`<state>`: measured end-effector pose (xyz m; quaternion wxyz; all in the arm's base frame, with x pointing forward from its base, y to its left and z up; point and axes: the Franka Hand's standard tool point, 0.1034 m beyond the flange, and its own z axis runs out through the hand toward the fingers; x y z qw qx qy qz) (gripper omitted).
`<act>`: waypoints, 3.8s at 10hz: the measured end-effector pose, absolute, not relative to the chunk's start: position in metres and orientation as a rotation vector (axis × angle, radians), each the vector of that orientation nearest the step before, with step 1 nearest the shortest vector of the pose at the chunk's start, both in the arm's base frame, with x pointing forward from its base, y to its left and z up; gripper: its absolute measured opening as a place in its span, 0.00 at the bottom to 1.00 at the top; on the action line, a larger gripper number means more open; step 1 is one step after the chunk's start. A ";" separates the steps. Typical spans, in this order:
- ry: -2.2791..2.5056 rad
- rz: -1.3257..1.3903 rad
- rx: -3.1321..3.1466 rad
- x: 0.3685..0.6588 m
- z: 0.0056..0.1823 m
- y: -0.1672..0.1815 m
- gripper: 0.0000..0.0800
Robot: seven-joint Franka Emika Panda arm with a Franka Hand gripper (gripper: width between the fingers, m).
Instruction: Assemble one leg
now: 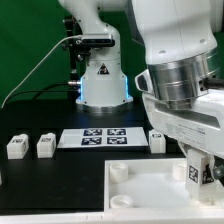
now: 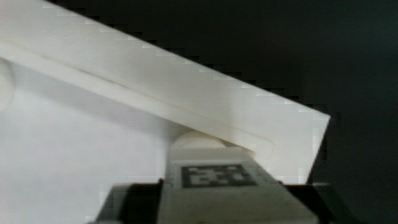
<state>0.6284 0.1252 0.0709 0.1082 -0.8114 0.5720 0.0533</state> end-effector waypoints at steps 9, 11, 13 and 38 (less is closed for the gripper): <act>0.685 0.060 -2.910 0.625 0.078 0.130 0.81; 0.437 0.042 -2.955 0.626 0.077 0.128 0.81; -0.054 -0.003 -3.032 0.628 0.076 0.121 0.81; 0.432 -0.021 -2.930 0.631 0.076 0.122 0.81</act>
Offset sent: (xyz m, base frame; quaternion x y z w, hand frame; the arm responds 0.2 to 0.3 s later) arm 0.0000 0.0000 0.0000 0.0000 0.0000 0.0000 1.0000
